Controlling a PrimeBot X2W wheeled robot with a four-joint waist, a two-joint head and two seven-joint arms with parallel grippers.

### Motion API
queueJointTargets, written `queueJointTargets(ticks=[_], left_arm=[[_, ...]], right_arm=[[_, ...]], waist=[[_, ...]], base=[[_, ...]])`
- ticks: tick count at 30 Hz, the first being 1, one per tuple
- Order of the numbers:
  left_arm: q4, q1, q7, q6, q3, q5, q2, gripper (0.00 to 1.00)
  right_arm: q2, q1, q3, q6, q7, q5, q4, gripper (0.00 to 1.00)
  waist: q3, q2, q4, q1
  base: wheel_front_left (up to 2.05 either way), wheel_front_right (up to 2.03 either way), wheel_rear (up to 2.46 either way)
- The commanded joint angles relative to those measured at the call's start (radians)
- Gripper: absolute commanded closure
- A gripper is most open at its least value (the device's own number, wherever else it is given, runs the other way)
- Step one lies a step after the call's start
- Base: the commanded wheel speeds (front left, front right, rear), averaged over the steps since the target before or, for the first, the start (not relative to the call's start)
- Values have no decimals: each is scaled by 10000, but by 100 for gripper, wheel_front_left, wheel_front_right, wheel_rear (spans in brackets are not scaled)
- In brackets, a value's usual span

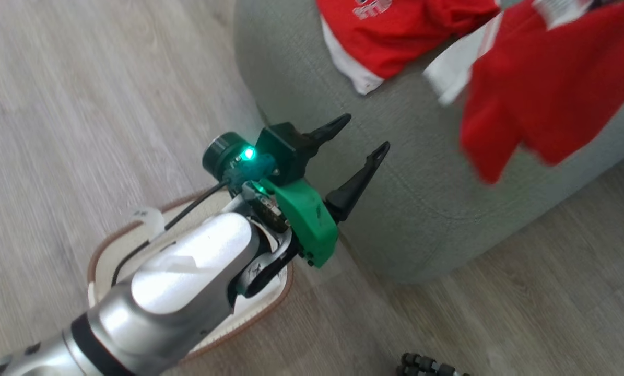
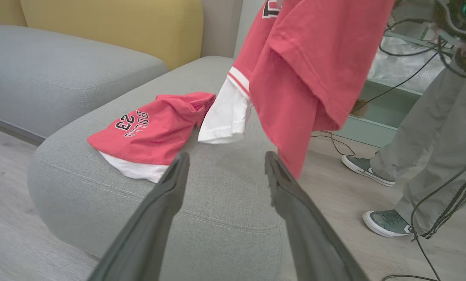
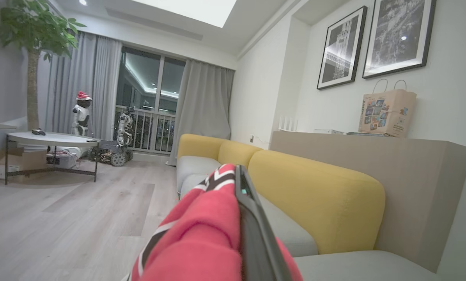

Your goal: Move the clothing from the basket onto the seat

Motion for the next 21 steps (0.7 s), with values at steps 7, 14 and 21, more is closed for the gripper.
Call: queueJointTargets(ticks=[7,14,21], left_arm=[[-606,-1223,376,-60,129,420,166,0],[-865,-1879,713,-83,-2,785,215,0],[-1006,-2300,683,-141,-52,983,77,0]], right_arm=[[-1659,-1894,167,-4,210,533,1455,100],[-2948,-3420,164,-4,233,1011,3517,100],[-3395,-4340,387,-4,412,665,5485,100]], waist=[[1390,0,895,0],[2704,0,1637,0],[3620,0,2280,0]], base=[[0,0,0],[0,0,0],[0,0,0]])
